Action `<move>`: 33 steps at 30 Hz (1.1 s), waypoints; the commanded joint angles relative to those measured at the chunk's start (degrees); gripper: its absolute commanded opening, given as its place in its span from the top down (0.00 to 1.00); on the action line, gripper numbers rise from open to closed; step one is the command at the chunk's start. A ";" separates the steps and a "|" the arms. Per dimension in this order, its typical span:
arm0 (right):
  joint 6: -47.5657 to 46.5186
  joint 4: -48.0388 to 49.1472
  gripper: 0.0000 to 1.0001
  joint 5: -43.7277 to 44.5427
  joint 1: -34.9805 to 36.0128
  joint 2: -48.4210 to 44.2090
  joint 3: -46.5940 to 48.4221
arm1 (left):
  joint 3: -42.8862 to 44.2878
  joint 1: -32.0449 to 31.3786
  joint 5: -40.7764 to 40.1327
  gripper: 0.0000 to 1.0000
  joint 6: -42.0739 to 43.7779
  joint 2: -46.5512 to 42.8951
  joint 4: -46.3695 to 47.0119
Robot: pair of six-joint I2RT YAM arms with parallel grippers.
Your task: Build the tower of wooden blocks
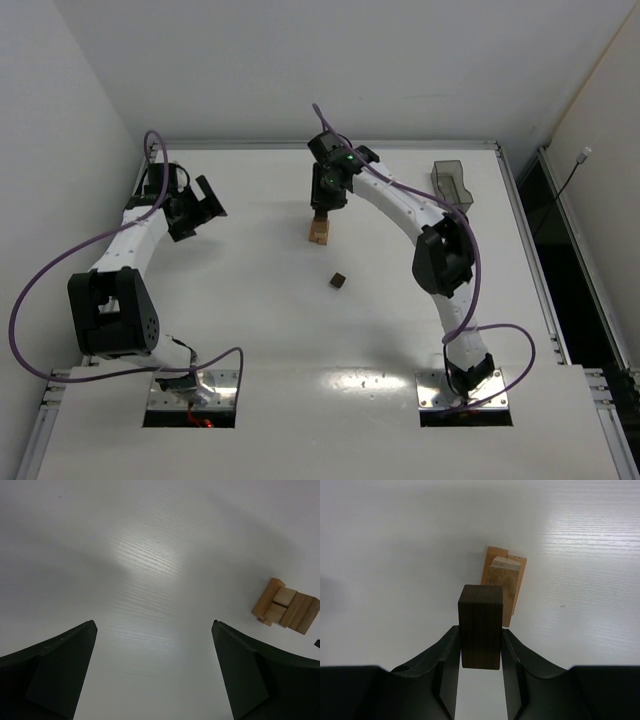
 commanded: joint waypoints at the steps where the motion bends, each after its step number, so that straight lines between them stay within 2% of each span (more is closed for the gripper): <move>1: 1.16 1.59 1.00 0.36 -0.31 0.79 3.34 | 2.40 0.35 0.69 0.00 -0.49 -0.33 1.63; 33: 0.63 2.12 1.00 1.33 -1.37 2.90 2.28 | 2.93 0.35 2.36 0.00 -0.49 0.73 1.63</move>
